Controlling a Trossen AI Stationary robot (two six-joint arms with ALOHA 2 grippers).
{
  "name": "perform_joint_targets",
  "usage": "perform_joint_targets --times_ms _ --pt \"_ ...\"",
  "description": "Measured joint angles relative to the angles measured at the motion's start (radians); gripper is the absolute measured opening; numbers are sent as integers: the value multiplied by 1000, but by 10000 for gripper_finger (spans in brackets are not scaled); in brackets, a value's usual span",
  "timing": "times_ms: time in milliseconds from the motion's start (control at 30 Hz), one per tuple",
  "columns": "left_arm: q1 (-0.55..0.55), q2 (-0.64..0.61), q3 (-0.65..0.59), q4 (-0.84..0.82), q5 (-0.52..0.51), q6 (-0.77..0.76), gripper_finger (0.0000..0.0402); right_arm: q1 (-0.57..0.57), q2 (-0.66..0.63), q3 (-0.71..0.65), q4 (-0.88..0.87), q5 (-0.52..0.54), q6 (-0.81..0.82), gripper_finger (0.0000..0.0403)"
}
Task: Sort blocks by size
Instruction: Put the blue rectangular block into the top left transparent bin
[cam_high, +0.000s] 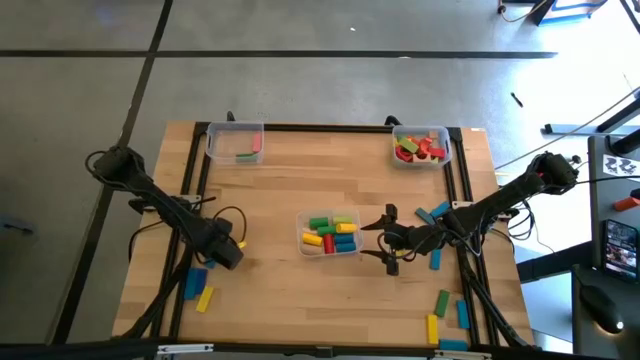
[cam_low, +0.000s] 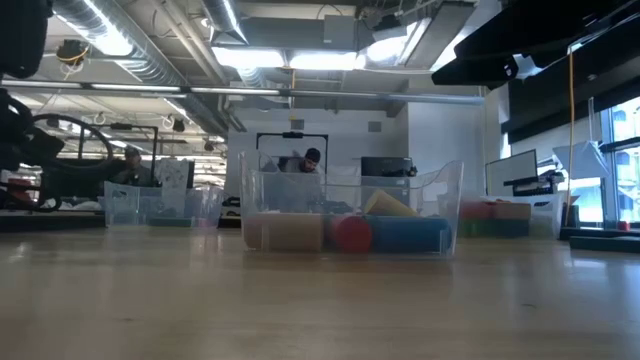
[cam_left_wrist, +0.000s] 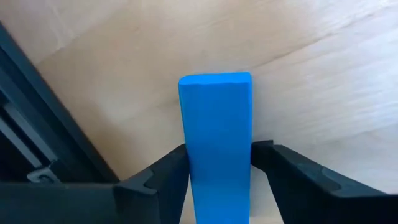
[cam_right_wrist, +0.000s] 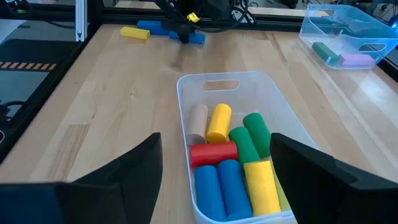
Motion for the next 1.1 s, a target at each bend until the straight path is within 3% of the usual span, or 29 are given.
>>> perform_joint_targets --times_ms 233,500,1100 --pt "0 -1 0 -9 -18 135 153 0 0 0 -1 0 0 285" --pt "0 -1 0 -8 -83 413 146 0 0 0 -1 0 0 285" --pt "45 4 134 -93 -152 567 144 0 0 0 0 4 -1 285"
